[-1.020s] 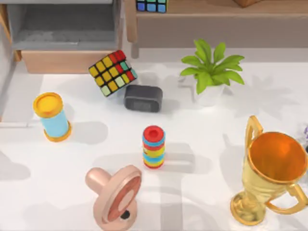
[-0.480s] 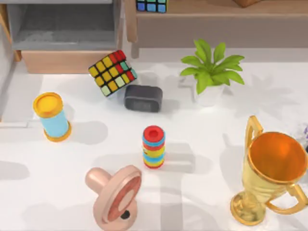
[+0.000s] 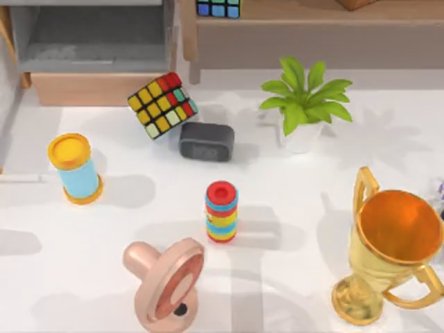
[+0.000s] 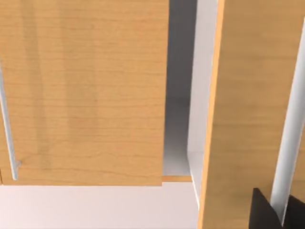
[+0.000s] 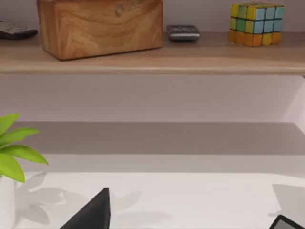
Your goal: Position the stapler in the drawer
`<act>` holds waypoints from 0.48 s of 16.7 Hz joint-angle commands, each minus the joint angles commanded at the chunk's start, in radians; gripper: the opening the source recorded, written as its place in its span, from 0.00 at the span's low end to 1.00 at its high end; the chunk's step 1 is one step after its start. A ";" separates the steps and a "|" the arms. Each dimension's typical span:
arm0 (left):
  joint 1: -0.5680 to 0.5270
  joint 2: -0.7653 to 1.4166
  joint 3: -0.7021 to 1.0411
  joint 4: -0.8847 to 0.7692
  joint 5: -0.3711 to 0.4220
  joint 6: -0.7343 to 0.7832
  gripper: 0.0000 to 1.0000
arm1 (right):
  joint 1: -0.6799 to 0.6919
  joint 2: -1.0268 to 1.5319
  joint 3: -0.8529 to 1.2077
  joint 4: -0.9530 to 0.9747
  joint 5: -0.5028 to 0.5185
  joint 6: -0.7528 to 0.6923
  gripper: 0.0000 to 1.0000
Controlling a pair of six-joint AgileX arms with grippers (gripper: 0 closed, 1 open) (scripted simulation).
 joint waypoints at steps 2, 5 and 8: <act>-0.028 0.020 0.051 -0.028 -0.028 -0.002 0.00 | 0.000 0.000 0.000 0.000 0.000 0.000 1.00; -0.080 0.058 0.152 -0.079 -0.082 -0.005 0.00 | 0.000 0.000 0.000 0.000 0.000 0.000 1.00; -0.110 0.082 0.203 -0.113 -0.112 -0.004 0.00 | 0.000 0.000 0.000 0.000 0.000 0.000 1.00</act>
